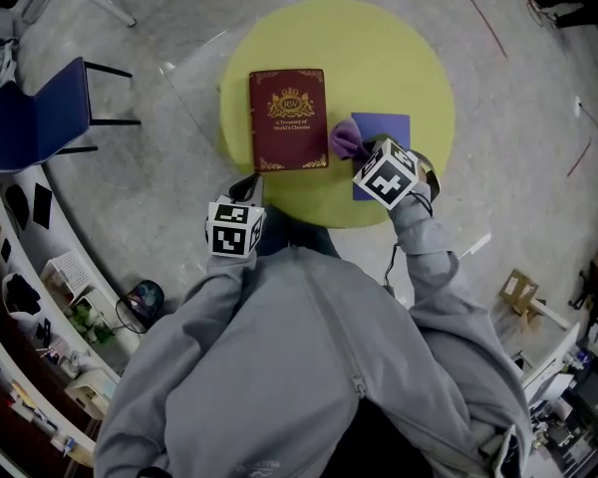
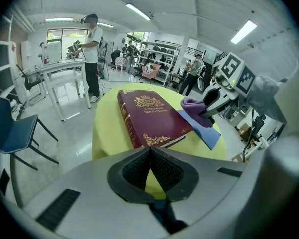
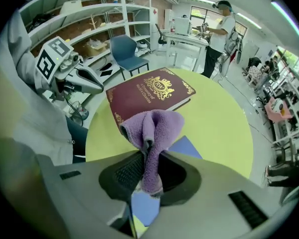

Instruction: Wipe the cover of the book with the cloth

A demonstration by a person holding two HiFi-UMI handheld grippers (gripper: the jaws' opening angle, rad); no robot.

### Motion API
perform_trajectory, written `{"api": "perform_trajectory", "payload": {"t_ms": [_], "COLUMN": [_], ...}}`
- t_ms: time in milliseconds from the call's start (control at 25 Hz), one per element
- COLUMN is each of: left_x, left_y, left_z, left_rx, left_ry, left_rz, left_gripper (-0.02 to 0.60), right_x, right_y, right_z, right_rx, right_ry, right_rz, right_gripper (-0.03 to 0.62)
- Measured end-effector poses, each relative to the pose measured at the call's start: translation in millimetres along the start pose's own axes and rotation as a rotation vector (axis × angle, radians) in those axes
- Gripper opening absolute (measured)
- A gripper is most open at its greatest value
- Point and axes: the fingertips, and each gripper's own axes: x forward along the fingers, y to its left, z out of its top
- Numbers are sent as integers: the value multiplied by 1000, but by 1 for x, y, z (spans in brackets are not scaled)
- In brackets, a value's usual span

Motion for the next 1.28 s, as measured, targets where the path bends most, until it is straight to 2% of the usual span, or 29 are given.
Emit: {"api": "perform_trajectory", "payload": {"t_ms": [160, 360, 440, 560, 800, 920, 1120, 1280], "left_x": [-9, -23, -30, -46, -89, -116, -160, -190], "left_y": [2, 6, 6, 2, -14, -25, -40, -51], "left_z": [10, 33, 45, 68, 137, 173, 221, 241], "left_rx": [3, 19, 28, 60, 152, 187, 278, 292], "left_ry": [-27, -88, -120, -177, -364, -473, -657, -766], "left_rz": [12, 37, 44, 60, 81, 98, 161, 175], "left_gripper": [18, 18, 18, 18, 18, 18, 18, 18], "right_x": [-18, -47, -63, -92, -169, -208, -259, -281], "right_y": [12, 14, 13, 7, -11, -11, -3, 9], "right_z": [5, 21, 32, 51, 97, 119, 149, 159], "right_rx": [95, 253, 275, 250, 202, 191, 187, 256], "right_ry": [-90, -253, -324, -414, -646, -767, -960, -1093], "right_rz": [-1, -56, -94, -180, -378, -447, -523, -507], "right_gripper": [92, 91, 91, 91, 91, 91, 92, 92]}}
